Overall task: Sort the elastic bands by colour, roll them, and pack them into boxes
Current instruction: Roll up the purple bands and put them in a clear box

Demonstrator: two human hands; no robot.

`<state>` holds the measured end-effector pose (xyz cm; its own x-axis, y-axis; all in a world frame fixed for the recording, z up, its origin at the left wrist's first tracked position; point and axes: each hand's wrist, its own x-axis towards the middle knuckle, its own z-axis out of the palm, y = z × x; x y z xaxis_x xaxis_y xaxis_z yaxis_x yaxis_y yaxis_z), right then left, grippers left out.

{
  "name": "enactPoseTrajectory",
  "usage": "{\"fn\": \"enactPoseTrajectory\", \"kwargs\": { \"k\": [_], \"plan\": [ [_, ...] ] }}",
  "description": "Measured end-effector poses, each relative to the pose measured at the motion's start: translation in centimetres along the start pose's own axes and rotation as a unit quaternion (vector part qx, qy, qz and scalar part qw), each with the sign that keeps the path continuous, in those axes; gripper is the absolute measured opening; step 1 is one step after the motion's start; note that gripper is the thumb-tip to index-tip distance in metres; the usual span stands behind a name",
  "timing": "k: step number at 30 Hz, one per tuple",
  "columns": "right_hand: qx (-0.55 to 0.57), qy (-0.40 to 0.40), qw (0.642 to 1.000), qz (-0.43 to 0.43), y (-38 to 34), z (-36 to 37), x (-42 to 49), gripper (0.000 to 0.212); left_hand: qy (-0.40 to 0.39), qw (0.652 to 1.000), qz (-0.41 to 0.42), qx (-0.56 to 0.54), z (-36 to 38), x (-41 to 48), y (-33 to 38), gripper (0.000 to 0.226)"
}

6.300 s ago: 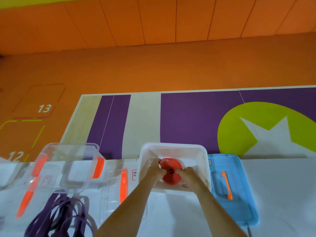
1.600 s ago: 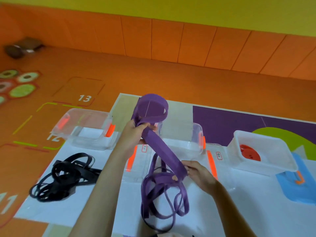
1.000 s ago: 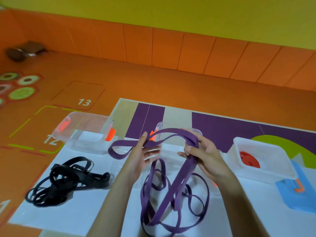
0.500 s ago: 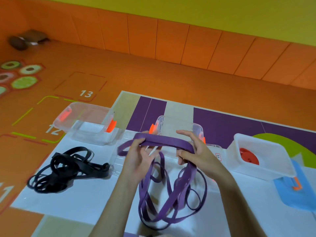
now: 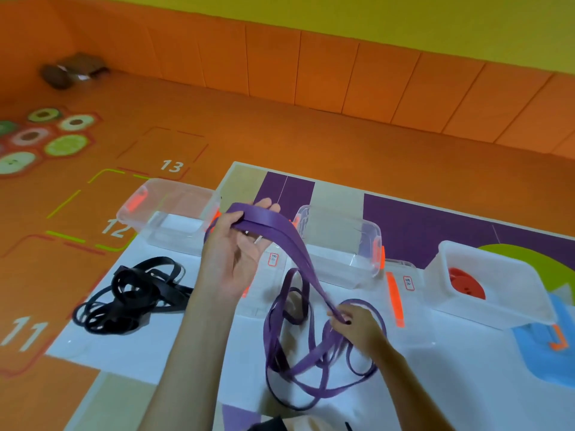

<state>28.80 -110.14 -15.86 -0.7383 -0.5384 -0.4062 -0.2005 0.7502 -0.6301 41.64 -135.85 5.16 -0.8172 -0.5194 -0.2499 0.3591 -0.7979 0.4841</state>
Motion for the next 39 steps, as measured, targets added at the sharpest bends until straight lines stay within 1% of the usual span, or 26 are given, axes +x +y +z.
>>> {"fn": "enactPoseTrajectory", "kwargs": {
  "k": [1, 2, 3, 5, 6, 7, 8, 11, 13, 15, 19, 22, 23, 25, 27, 29, 30, 31, 33, 36, 39],
  "plan": [
    [0.002, 0.000, 1.000, 0.017, 0.5, 0.5, 0.0, 0.004, 0.004, 1.000, 0.006, 0.025, 0.0, -0.1, 0.3, 0.045],
    [0.008, 0.013, 0.999, 0.040, 0.8, 0.9, -0.1, 0.006, 0.013, 0.999, 0.008, 0.046, -0.1, -0.1, 0.3, 0.039],
    [0.020, 0.040, 0.997, 0.066, 0.9, 1.0, 0.0, 0.012, 0.025, 0.998, 0.007, 0.060, -0.3, -0.1, 0.2, 0.031],
    [0.115, 0.111, 0.978, 0.132, 0.2, 0.4, -0.1, 0.022, 0.046, 0.996, -0.003, 0.083, -0.8, 0.0, -0.3, 0.023],
    [0.165, 0.144, 0.963, 0.159, -0.6, -0.4, -0.1, 0.029, 0.055, 0.994, -0.007, 0.090, -1.2, 0.1, -0.7, 0.023],
    [0.201, 0.170, 0.950, 0.169, -1.4, -1.4, -0.2, 0.034, 0.063, 0.993, -0.007, 0.096, -1.5, 0.2, -0.9, 0.025],
    [0.230, 0.193, 0.940, 0.163, -2.4, -2.8, -0.2, 0.035, 0.071, 0.992, -0.007, 0.100, -1.8, 0.3, -1.2, 0.026],
    [0.310, 0.236, 0.916, 0.099, -5.9, -7.4, -0.9, 0.032, 0.090, 0.989, -0.002, 0.116, -2.6, 0.9, -1.4, 0.028],
    [0.357, 0.249, 0.898, 0.062, -8.2, -10.1, -1.7, 0.031, 0.098, 0.989, 0.002, 0.112, -2.9, 1.3, -1.5, 0.028],
    [0.385, 0.250, 0.888, 0.027, -10.4, -12.1, -2.8, 0.032, 0.104, 0.990, 0.004, 0.099, -3.0, 1.6, -1.6, 0.026],
    [0.415, 0.247, 0.875, -0.033, -14.1, -14.1, -4.7, 0.036, 0.114, 0.990, -0.011, 0.082, -2.9, 1.9, -1.9, 0.028],
    [0.416, 0.242, 0.873, -0.078, -15.9, -15.0, -5.7, 0.048, 0.115, 0.990, -0.017, 0.074, -2.9, 2.0, -2.1, 0.027],
    [0.416, 0.251, 0.870, -0.087, -16.3, -15.2, -6.0, 0.049, 0.115, 0.990, -0.019, 0.075, -2.9, 2.0, -2.2, 0.029],
    [0.414, 0.288, 0.858, -0.098, -16.7, -15.6, -6.3, 0.043, 0.114, 0.990, -0.020, 0.081, -3.0, 2.1, -2.4, 0.036],
    [0.425, 0.329, 0.837, -0.108, -16.9, -15.9, -6.4, 0.038, 0.111, 0.990, -0.021, 0.082, -3.0, 2.3, -2.5, 0.040],
    [0.447, 0.346, 0.817, -0.116, -16.7, -16.0, -6.2, 0.037, 0.105, 0.992, -0.022, 0.069, -3.1, 2.5, -2.4, 0.037],
    [0.445, 0.349, 0.817, -0.117, -16.6, -15.9, -6.2, 0.037, 0.101, 0.993, -0.020, 0.063, -3.2, 2.6, -2.4, 0.033],
    [0.431, 0.347, 0.825, -0.116, -16.5, -15.9, -6.2, 0.036, 0.099, 0.993, -0.017, 0.061, -3.3, 2.7, -2.3, 0.030],
    [0.383, 0.330, 0.854, -0.120, -16.1, -15.8, -6.2, 0.039, 0.098, 0.993, -0.010, 0.068, -3.3, 3.0, -2.2, 0.027],
    [0.292, 0.269, 0.910, -0.122, -15.1, -15.9, -6.2, 0.043, 0.093, 0.991, -0.008, 0.098, -3.2, 3.0, -2.3, 0.023],
    [0.240, 0.227, 0.938, -0.103, -14.1, -15.8, -5.9, 0.050, 0.083, 0.984, -0.020, 0.158, -2.6, 2.6, -3.1, 0.022]
  ]
}}
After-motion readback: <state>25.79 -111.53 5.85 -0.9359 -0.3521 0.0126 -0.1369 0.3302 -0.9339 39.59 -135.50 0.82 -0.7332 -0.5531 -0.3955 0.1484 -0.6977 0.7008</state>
